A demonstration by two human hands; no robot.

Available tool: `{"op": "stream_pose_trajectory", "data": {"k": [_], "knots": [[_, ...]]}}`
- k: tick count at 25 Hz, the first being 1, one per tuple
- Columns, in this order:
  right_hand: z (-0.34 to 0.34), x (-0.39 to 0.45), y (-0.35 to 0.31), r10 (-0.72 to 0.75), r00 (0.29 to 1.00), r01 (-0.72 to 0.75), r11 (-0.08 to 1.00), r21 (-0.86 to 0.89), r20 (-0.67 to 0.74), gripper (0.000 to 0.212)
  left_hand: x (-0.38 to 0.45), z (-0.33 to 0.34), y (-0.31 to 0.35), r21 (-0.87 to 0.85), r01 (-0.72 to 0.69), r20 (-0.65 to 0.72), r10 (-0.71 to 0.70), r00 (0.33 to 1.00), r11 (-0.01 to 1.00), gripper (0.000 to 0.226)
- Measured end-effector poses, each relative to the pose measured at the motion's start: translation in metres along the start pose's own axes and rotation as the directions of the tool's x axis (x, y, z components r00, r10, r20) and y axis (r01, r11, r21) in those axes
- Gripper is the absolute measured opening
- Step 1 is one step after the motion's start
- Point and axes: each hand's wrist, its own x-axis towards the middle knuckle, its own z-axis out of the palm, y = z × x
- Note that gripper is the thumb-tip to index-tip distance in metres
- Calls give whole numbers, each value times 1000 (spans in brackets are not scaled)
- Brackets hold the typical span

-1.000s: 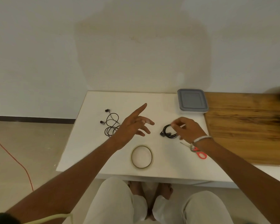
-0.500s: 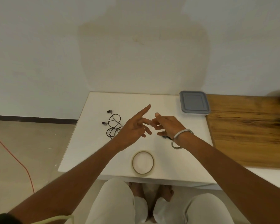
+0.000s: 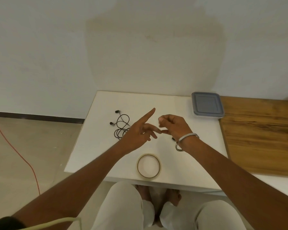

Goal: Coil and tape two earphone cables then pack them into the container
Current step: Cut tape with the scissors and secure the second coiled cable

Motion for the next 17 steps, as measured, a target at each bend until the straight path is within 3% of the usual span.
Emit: {"op": "stream_pose_trajectory", "data": {"k": [2, 3, 4, 6, 7, 8, 10, 12, 14, 17], "knots": [[0, -1, 0, -41, 997, 44, 998, 47, -59, 12, -7, 0, -5, 39, 24, -85, -20, 996, 999, 77], [-1, -1, 1, -43, 996, 48, 997, 62, -75, 12, -11, -3, -9, 97, 8, -195, 11, 981, 995, 70], [-3, 0, 2, -39, 996, 44, 997, 62, -82, 12, -13, -9, -13, 173, -7, -337, 66, 939, 985, 64], [-5, -1, 6, -27, 996, 29, 999, 26, -82, 12, -12, -34, -25, 339, 48, -594, 173, 786, 940, 55], [-5, -1, 7, -22, 996, 23, 1000, 11, -83, 11, -9, -49, -32, 391, 130, -658, 178, 731, 911, 52], [-5, -2, 8, -18, 996, 18, 1000, 6, -82, 11, -5, -63, -38, 406, 217, -682, 135, 719, 888, 50], [-2, -3, 8, -1, 997, 1, 1000, 4, -83, 13, 2, -84, -50, 400, 316, -618, -2, 786, 860, 50], [0, -2, 9, 6, 997, -6, 1000, 6, -76, 14, 7, -92, -60, 458, 308, -475, -63, 878, 834, 47], [1, -1, 10, 7, 998, -6, 1000, 11, -64, 13, 7, -90, -65, 592, 246, -363, -18, 931, 767, 39], [1, 2, 13, 3, 999, -2, 1000, 16, -52, 13, 0, -80, -66, 754, 189, -282, 51, 958, 629, 30]]}}
